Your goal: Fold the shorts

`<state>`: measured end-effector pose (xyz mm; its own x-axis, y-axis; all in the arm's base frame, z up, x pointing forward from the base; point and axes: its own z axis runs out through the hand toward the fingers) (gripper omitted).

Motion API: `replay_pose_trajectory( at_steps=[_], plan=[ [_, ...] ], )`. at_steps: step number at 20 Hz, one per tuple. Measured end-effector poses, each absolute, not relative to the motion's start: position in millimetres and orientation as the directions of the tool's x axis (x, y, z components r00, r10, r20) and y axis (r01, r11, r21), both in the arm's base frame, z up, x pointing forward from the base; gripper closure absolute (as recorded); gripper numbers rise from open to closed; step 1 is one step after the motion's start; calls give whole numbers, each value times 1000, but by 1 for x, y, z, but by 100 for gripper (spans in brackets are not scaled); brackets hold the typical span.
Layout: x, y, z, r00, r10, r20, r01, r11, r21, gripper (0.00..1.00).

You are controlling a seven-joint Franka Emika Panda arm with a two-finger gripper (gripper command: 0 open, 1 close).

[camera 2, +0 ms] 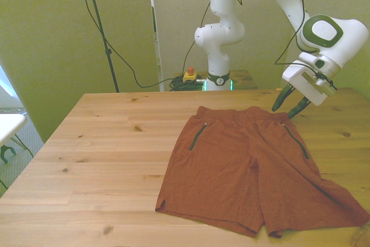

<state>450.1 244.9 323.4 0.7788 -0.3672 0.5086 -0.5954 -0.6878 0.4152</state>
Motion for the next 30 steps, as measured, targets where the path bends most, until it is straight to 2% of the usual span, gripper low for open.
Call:
replay_pose_trajectory(
  at_steps=[14,22,30],
  plan=[
    [440,240,307,797,-355,489,-578,-680,450,100],
    [409,231,306,808,-340,481,-564,-684,464,100],
    [387,220,333,855,-384,349,-501,-787,361,100]
  ],
)
